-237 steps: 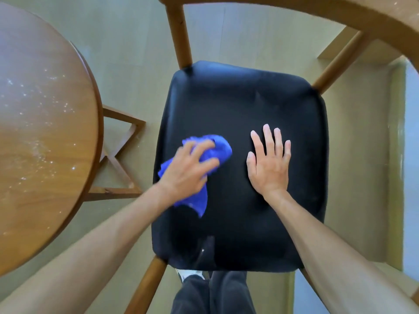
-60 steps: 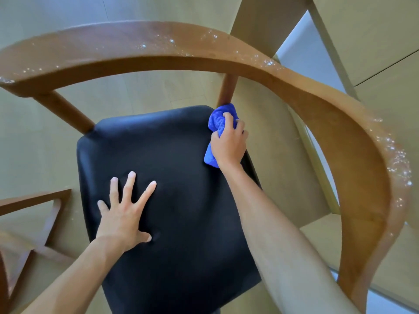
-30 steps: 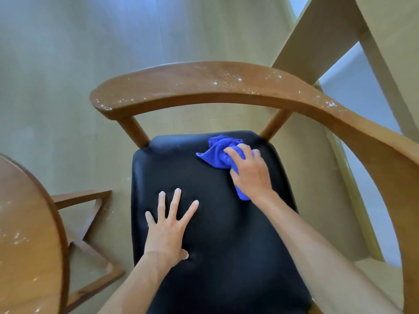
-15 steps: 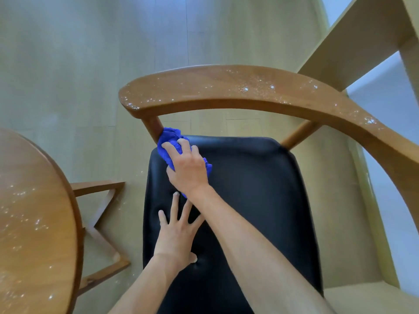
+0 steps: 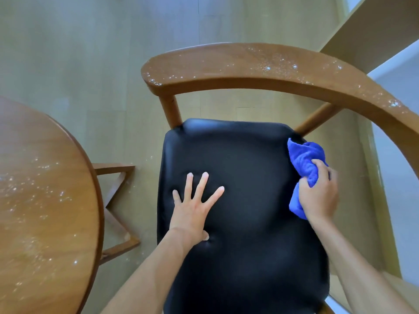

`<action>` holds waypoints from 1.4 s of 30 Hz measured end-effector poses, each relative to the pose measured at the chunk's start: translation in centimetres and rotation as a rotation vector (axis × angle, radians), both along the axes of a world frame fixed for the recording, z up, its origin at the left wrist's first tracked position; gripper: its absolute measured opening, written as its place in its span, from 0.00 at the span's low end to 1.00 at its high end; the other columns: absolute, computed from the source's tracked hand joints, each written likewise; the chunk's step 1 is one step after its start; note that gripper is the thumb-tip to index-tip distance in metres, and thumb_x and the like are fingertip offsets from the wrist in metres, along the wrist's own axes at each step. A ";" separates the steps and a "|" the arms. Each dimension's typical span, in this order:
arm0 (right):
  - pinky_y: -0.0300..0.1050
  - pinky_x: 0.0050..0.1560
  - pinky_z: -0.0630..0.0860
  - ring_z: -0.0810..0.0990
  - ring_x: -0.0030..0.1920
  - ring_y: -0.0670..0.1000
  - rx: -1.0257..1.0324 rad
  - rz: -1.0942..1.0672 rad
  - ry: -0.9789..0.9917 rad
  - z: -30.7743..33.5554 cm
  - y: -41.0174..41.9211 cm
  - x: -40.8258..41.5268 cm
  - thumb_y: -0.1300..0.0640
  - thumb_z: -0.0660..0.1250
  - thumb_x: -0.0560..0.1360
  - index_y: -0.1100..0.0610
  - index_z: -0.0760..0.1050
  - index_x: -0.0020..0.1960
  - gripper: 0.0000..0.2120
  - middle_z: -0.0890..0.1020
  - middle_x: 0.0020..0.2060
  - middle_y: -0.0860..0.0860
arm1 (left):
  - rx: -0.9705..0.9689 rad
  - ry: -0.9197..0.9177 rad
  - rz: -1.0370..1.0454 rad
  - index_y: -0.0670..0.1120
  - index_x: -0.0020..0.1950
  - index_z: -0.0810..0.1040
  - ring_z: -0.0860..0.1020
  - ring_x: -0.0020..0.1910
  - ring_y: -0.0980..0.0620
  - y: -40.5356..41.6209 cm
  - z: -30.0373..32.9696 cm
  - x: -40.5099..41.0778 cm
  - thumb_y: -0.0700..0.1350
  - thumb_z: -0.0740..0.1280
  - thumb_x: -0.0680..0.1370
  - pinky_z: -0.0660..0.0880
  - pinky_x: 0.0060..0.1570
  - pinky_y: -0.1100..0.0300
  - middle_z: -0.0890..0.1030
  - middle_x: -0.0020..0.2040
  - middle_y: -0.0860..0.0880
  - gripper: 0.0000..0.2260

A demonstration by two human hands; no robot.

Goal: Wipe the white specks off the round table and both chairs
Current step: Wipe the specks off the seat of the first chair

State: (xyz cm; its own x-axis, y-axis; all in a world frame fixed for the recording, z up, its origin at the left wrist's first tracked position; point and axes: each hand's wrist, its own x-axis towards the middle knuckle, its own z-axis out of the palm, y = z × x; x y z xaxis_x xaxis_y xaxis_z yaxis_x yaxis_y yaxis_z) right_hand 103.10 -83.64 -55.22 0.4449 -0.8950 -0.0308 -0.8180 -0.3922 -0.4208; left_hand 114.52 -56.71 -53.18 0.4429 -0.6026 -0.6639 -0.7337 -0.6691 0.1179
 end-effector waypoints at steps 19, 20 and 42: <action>0.48 0.37 0.71 0.74 0.37 0.57 -0.306 1.335 0.056 1.2 7.5 -5.8 0.63 0.61 0.73 0.46 0.75 0.55 0.16 0.77 0.55 0.54 | -0.078 -0.027 0.071 0.59 0.75 0.30 0.30 0.73 0.37 4.8 0.7 -0.3 0.68 0.71 0.65 0.50 0.73 0.38 0.25 0.73 0.45 0.56; 0.50 0.36 0.74 0.74 0.38 0.59 -0.332 1.197 0.054 0.8 5.7 -3.8 0.63 0.63 0.71 0.46 0.73 0.57 0.18 0.75 0.57 0.54 | -0.077 -0.020 0.069 0.59 0.74 0.30 0.28 0.73 0.37 5.0 0.4 -0.6 0.68 0.71 0.65 0.49 0.73 0.38 0.24 0.73 0.45 0.56; 0.49 0.34 0.69 0.68 0.35 0.55 -0.275 1.675 -0.041 1.3 16.4 -2.2 0.68 0.58 0.70 0.50 0.72 0.52 0.17 0.77 0.51 0.53 | -0.485 0.254 0.528 0.51 0.76 0.61 0.52 0.77 0.52 5.4 1.6 2.9 0.29 0.57 0.71 0.45 0.67 0.72 0.59 0.77 0.53 0.35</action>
State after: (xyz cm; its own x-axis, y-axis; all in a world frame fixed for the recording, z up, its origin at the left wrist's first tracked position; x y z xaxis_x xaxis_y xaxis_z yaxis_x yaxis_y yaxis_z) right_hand 100.89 -67.26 -53.92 0.8350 0.5460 0.0684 0.5472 -0.8111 -0.2066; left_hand 117.46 -51.27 -51.62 0.6226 -0.6032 -0.4985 -0.2411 -0.7539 0.6112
